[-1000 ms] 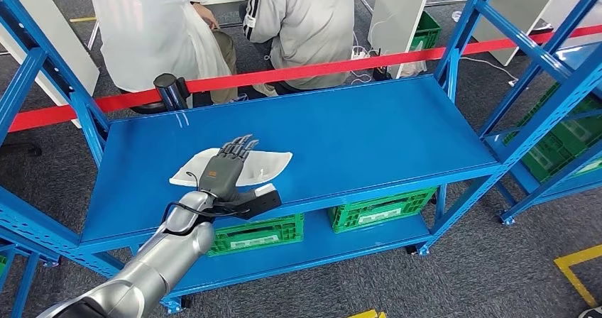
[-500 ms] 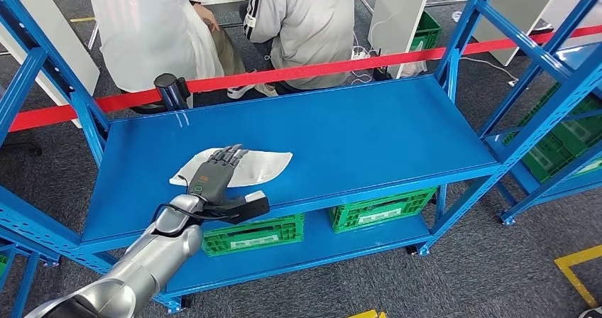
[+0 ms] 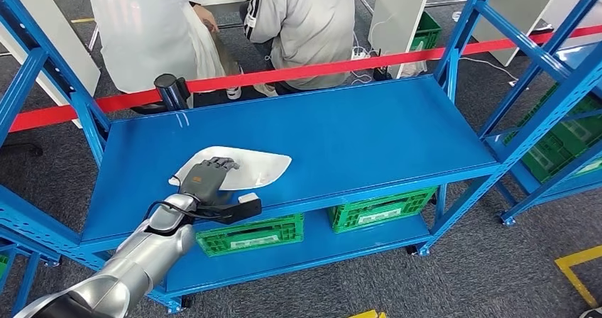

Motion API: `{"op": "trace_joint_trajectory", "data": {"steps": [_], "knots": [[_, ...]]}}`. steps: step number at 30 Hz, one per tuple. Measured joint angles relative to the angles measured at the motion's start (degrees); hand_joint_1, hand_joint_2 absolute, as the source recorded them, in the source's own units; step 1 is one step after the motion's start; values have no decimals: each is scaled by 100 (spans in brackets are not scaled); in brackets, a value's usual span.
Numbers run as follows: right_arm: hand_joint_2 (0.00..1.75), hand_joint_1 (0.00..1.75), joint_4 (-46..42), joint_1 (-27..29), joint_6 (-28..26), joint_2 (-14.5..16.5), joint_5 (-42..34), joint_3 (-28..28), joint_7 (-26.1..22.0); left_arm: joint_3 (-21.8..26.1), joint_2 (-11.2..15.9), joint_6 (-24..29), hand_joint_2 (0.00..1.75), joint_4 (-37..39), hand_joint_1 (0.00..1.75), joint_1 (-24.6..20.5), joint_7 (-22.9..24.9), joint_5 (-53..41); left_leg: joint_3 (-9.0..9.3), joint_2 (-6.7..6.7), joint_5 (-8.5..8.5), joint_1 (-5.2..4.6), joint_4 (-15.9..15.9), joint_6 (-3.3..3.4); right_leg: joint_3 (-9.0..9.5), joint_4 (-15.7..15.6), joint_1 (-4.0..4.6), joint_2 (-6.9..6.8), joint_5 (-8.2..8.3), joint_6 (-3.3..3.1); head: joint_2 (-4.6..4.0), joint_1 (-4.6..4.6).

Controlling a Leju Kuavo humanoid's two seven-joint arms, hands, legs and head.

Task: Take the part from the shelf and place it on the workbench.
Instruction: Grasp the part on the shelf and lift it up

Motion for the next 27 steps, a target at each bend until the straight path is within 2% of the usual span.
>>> {"op": "trace_joint_trajectory", "data": {"steps": [27], "knots": [[0, 0, 0, -1, 7, 0, 71, -73, -85, 1, 40, 99, 175, 40, 175, -17, -200, 40, 3, 1, 0, 0, 0, -1, 0, 6, 0, 0, 0, -1, 0, 0]]}}
